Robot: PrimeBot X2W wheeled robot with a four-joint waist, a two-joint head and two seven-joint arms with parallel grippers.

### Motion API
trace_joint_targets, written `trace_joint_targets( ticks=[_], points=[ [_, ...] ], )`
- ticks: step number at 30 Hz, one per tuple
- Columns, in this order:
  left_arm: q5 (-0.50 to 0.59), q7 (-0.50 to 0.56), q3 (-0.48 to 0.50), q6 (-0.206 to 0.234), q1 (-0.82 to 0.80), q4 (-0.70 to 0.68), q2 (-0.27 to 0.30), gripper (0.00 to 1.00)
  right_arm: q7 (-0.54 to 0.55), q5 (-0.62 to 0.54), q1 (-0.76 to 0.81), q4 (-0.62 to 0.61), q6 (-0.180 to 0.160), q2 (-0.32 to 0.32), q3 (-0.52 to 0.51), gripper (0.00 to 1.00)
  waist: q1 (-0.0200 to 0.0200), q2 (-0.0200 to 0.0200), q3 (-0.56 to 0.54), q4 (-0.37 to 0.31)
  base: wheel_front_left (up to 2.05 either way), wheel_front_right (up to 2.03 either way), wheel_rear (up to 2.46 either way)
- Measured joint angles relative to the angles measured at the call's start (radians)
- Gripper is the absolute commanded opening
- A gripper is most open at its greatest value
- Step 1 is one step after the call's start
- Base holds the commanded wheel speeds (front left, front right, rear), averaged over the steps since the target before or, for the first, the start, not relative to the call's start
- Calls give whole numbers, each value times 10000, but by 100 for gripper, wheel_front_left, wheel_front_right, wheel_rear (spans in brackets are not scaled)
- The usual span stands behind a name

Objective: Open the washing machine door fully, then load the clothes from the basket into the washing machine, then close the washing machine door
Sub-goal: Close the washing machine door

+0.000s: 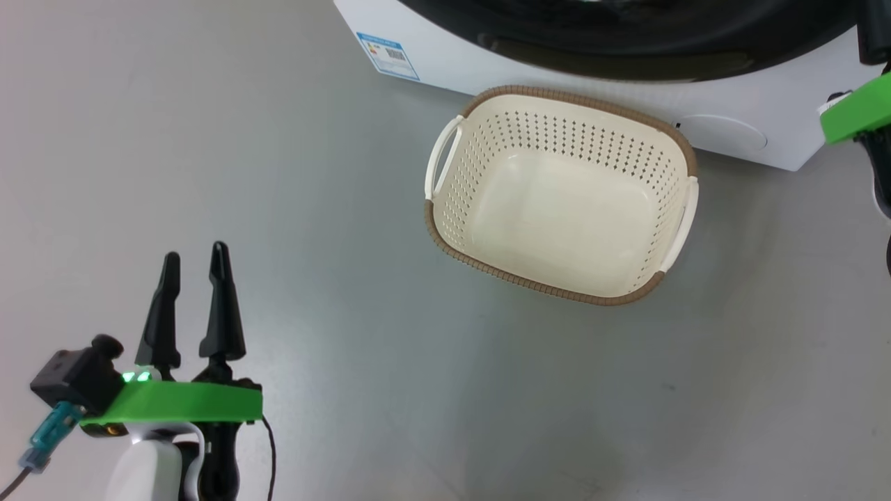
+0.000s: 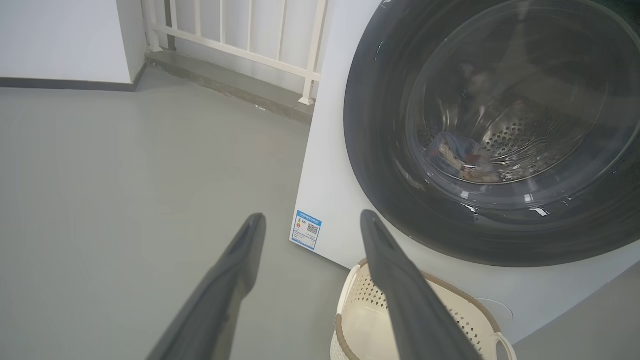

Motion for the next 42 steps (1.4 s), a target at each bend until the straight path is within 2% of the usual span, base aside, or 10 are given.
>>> trace_joint_targets(
  ticks=[5, 17, 18, 20, 21, 36, 42],
  points=[
    [-12, 0, -48, 0, -65, 6, -25, 100, 0, 21, -266, 244, 96, 4, 69, 0, 0, 0, 77, 15, 0, 0, 0],
    [-46, 0, -36, 0, -59, 84, -19, 100, 12, 102, -214, 374, 84, 38, 81, 0, 0, 0, -310, -157, 0, 0, 0],
    [-44, 0, -36, 0, -58, 88, -17, 100, 10, 142, -171, 316, 42, 44, 75, 13, 0, 0, -365, -186, 0, 0, 0],
    [-40, 0, -29, 0, -52, 90, -10, 100, 10, 244, -75, 138, -17, 48, 81, 75, 0, 0, -487, -251, 0, 0, 0],
    [-38, 0, -23, 0, -49, 94, -6, 100, 10, 322, -7, 12, -38, 48, 81, 98, 0, 0, -553, -287, 0, 0, 0],
    [42, 0, 121, 0, 238, 159, 522, 100, 8, 788, 1889, -1870, -61, 629, 533, 100, -1, 0, -1647, -1489, 0, 0, 0],
    [113, -2, 123, 0, 524, 184, 633, 100, 8, 826, 2826, -2508, -61, 817, 612, 100, -2, 0, -2087, -2205, 0, 0, 0]
  ],
)
